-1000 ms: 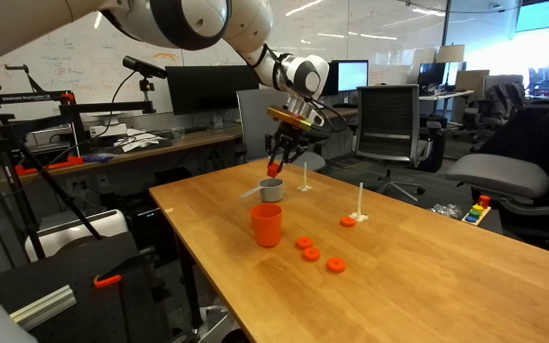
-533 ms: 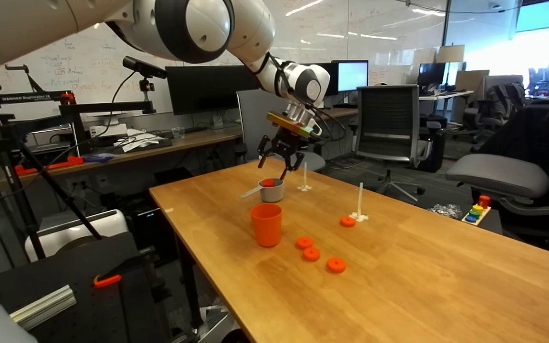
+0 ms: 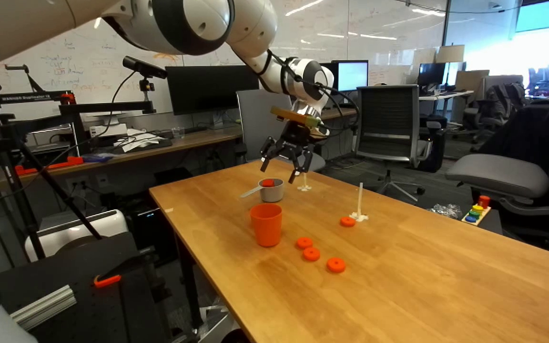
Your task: Put the three blocks in the gray cup then put the orange disks in the orange cup
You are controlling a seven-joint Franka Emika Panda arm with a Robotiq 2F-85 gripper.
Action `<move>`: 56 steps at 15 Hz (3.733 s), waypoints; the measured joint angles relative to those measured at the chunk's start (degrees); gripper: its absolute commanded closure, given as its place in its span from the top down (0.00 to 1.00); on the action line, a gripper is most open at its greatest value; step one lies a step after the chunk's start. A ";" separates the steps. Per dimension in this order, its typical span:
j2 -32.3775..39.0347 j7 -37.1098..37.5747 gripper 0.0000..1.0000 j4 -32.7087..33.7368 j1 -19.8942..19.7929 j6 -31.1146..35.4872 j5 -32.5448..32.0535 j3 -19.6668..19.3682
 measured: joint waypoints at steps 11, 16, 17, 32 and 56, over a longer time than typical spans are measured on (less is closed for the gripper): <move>0.91 1.45 1.00 -8.43 4.42 -0.17 -12.70 -3.01; 1.72 1.45 1.00 -12.53 6.41 4.96 -13.35 -2.96; 1.77 1.45 1.00 -13.05 6.68 5.56 -13.51 -2.95; 0.10 1.43 0.08 -14.02 6.27 11.41 -14.79 -2.90; -3.28 -4.88 0.76 -6.10 1.87 20.28 2.07 2.73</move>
